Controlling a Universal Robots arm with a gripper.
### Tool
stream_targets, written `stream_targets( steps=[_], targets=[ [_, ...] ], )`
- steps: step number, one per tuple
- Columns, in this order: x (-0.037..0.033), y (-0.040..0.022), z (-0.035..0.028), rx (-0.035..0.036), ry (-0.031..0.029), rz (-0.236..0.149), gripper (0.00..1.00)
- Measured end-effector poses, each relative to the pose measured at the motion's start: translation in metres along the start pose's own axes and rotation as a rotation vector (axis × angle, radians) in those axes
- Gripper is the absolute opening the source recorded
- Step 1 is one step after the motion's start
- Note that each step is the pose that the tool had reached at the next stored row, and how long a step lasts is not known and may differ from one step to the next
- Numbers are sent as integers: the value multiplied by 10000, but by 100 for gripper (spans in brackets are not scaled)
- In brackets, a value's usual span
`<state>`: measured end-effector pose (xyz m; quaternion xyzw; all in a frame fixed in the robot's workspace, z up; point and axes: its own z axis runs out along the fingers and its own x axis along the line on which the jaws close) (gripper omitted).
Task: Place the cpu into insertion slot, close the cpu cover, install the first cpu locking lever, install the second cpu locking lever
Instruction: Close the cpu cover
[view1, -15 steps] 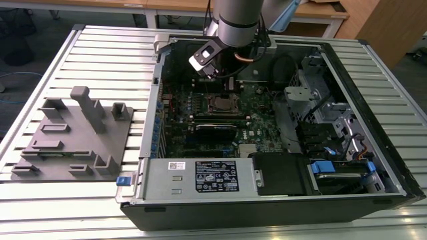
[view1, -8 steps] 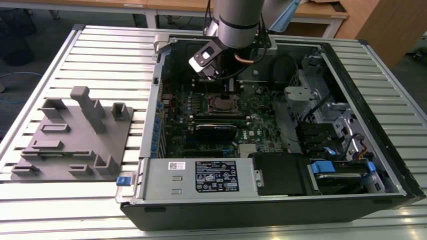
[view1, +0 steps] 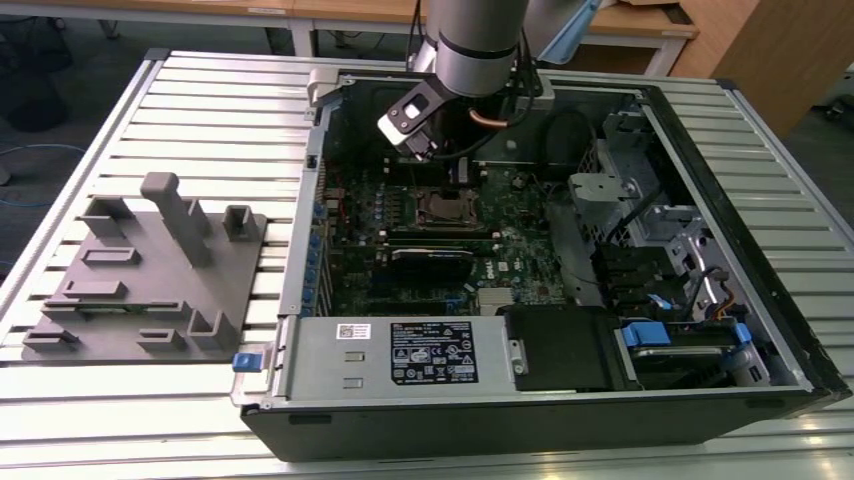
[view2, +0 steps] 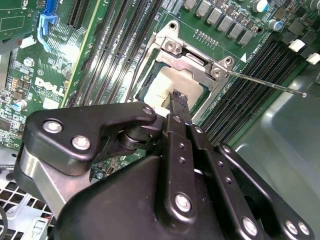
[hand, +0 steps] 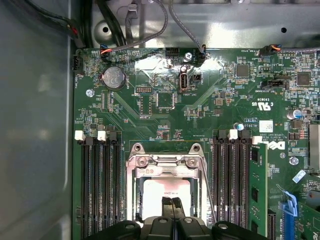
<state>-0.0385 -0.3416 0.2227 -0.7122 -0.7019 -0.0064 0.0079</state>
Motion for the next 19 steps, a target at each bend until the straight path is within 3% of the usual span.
stream_targets(
  steps=[4, 13, 19],
  targets=[
    [0, 0, 0, 8, -2, -378, 11],
    [0, 0, 0, 36, -5, -1759, 11],
    [0, 0, 1, 37, -4, -1824, 11]
  ],
)
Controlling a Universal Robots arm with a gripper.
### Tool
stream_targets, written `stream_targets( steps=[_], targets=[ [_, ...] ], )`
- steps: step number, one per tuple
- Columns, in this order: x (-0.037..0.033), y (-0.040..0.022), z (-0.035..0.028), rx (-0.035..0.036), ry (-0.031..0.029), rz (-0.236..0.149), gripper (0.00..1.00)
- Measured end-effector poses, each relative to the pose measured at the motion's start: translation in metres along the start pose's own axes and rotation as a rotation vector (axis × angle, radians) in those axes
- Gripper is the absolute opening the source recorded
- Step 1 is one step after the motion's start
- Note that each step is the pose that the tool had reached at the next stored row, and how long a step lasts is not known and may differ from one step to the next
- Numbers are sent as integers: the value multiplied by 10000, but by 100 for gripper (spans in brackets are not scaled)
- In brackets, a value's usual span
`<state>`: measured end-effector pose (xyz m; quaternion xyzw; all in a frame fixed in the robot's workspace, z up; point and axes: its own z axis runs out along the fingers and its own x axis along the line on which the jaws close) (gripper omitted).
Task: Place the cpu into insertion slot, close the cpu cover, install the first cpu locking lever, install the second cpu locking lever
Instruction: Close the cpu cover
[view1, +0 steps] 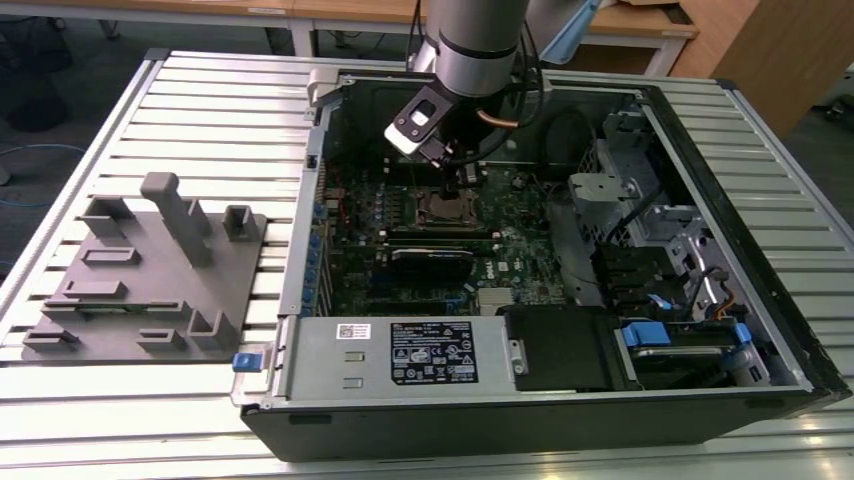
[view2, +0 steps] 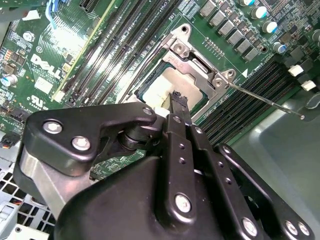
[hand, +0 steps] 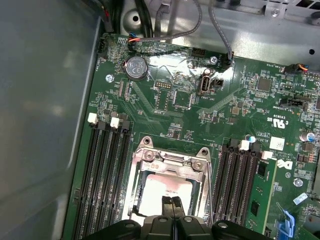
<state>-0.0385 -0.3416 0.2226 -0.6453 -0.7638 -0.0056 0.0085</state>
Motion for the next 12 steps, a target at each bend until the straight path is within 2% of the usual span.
stream_targets(
  steps=[12],
  targets=[
    [0, 0, 0, 2, 1, -104, 11]
  ],
)
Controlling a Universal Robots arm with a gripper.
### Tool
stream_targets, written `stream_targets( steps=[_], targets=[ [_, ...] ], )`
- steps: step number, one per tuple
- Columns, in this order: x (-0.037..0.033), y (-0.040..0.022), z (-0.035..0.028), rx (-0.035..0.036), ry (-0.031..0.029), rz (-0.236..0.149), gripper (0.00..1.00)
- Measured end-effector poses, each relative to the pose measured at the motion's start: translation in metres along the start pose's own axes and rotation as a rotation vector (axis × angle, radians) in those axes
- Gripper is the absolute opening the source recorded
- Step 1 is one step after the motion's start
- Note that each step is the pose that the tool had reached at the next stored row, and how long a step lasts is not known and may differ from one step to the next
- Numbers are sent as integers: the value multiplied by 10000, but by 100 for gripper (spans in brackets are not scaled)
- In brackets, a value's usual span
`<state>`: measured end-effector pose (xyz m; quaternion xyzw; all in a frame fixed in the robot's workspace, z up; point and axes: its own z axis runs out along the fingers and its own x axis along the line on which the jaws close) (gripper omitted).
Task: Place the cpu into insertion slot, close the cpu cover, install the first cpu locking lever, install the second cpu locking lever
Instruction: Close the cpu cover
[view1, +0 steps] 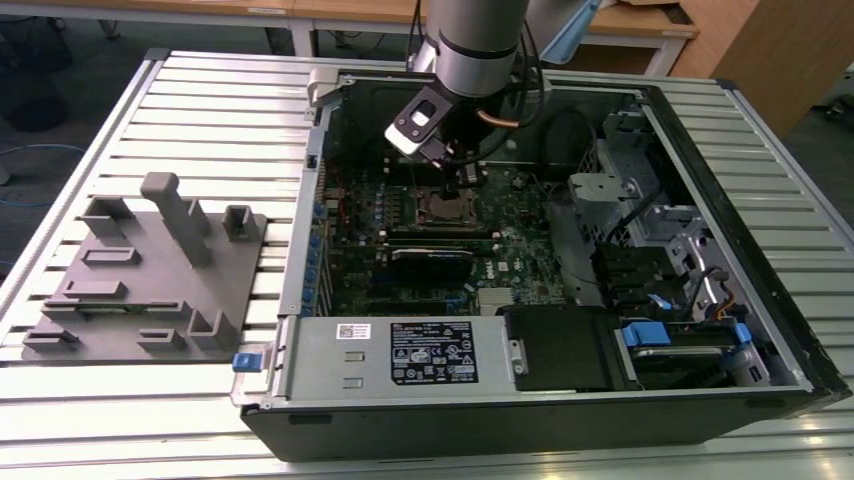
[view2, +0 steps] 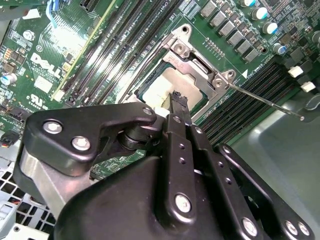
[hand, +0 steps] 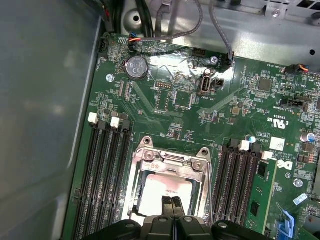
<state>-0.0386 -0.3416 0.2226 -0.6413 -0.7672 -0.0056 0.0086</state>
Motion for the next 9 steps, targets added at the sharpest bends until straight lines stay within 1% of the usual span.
stream_targets(
  steps=[2, 9],
  targets=[
    [0, 0, 0, 1, 1, -82, 11],
    [0, 0, 0, 1, 1, -112, 11]
  ],
)
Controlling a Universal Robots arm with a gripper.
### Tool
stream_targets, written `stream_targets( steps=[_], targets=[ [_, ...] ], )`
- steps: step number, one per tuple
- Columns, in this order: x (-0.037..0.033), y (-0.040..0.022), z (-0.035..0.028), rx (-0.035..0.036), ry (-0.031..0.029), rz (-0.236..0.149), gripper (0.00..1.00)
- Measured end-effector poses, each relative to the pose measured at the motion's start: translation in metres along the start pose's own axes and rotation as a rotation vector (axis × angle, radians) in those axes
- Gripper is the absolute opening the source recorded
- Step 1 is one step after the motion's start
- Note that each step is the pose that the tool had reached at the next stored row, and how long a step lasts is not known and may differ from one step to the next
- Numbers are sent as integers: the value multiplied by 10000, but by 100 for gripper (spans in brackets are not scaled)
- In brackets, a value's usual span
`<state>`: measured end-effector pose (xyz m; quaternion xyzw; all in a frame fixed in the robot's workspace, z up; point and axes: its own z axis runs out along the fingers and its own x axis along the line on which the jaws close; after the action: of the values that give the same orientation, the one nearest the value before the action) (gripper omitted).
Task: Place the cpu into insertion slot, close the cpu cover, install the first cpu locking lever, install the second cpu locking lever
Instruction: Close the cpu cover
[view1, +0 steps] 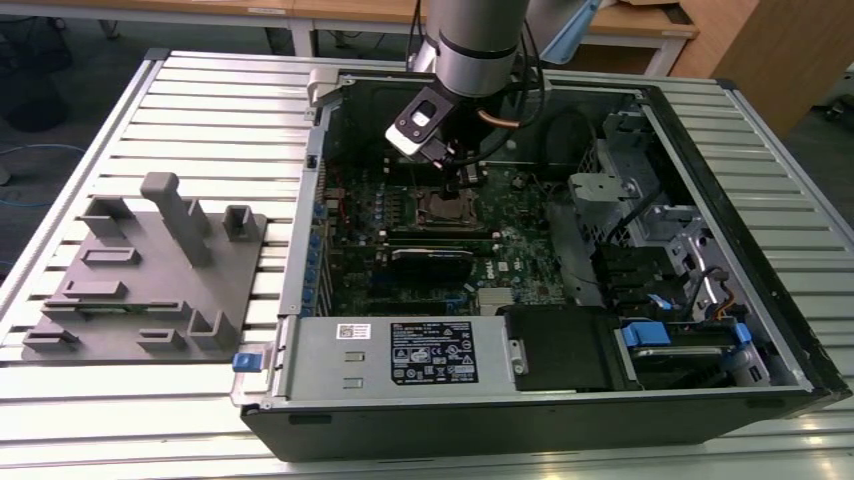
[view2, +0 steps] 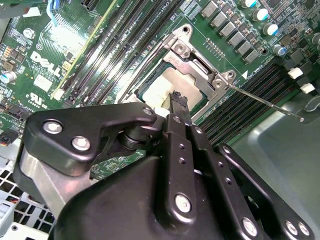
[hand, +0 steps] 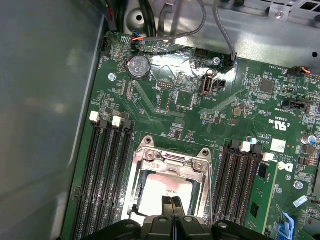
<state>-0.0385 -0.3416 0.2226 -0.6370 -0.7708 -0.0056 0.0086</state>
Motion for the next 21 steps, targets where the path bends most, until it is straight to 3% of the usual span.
stream_targets(
  steps=[21],
  targets=[
    [0, 0, 0, 4, 5, -265, 11]
  ],
)
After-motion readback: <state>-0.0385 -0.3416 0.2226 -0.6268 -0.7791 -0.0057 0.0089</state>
